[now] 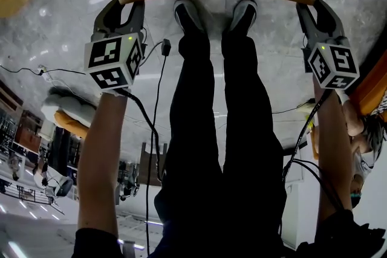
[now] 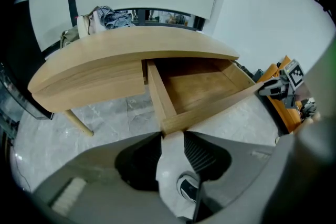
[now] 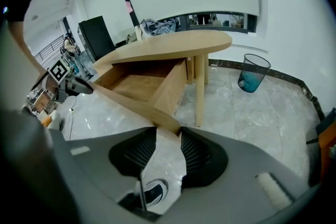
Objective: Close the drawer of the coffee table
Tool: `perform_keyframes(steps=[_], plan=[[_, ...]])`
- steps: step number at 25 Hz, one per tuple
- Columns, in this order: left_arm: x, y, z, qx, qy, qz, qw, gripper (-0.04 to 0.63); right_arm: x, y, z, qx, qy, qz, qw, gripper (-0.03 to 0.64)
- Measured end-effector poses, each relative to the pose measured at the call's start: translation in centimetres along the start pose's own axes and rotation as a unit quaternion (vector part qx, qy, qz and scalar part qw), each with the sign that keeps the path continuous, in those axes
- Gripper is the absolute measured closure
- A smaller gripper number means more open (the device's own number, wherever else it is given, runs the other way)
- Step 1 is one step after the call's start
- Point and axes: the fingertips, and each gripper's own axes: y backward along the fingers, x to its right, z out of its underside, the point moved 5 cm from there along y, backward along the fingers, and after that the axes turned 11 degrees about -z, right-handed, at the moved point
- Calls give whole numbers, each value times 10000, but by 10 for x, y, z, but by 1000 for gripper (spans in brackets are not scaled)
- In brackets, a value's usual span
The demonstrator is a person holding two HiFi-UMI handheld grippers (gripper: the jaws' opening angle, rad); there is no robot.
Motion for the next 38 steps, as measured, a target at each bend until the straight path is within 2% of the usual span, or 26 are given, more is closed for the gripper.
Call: perform_keyframes(steps=[4, 9, 14, 18, 23, 33, 38], plan=[[3, -3, -5, 55, 30, 43, 10000, 453, 9, -2, -9, -7, -8, 97, 10000, 466], [-1, -8, -16, 250, 449, -53, 9987, 453, 15, -5, -21, 61, 44, 6, 10000, 466], [-8, -16, -30, 302, 541, 43, 9981, 453, 21, -11, -35, 138, 32, 35, 9999, 466], [-16, -20, -40, 301, 880, 141, 9956, 453, 23, -15, -45, 236, 56, 93, 9997, 465], [-19, -27, -46, 288, 963, 136, 9948, 453, 28, -22, -52, 289, 55, 119, 9995, 465], [-22, -35, -60, 270, 1599, 126, 9867, 453, 37, -27, -66, 301, 145, 134, 9994, 466], [-26, -37, -80, 421, 1637, 133, 9855, 453, 43, -29, -81, 421, 141, 153, 9989, 466]])
